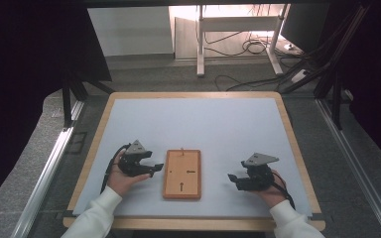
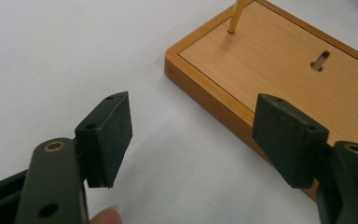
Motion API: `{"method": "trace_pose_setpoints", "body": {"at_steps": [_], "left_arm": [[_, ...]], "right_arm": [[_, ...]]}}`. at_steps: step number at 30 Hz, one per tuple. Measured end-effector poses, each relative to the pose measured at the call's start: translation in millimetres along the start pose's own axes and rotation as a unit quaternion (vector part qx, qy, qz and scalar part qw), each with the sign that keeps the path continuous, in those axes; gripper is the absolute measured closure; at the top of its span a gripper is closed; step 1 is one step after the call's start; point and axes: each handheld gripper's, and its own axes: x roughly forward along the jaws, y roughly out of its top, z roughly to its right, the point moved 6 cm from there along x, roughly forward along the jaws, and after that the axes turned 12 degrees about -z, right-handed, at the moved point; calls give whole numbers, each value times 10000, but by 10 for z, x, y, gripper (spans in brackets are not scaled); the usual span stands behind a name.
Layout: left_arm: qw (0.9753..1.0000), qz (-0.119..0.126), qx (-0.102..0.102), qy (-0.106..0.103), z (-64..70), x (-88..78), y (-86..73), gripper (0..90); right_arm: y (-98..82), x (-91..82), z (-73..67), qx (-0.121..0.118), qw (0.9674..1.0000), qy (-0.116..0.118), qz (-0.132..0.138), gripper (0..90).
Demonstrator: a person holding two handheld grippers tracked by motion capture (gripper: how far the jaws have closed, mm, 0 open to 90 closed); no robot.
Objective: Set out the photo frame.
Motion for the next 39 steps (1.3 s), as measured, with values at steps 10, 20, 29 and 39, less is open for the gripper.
{"method": "trace_pose_setpoints", "body": {"at_steps": [10,20,29,39], "left_arm": [[9994,64,266,-200,75,38,255,298],[9977,193,492,-431,111,132,600,313],[9972,197,465,-553,127,247,735,314],[9963,88,569,-644,183,378,775,316]], "right_arm": [[-3,-20,-10,-5,10000,-44,35,264],[-2,-9,-20,-33,10000,-51,38,263],[-3,-12,-15,-18,10000,-84,50,262],[2,-26,5,-7,9998,-183,110,262]]}}
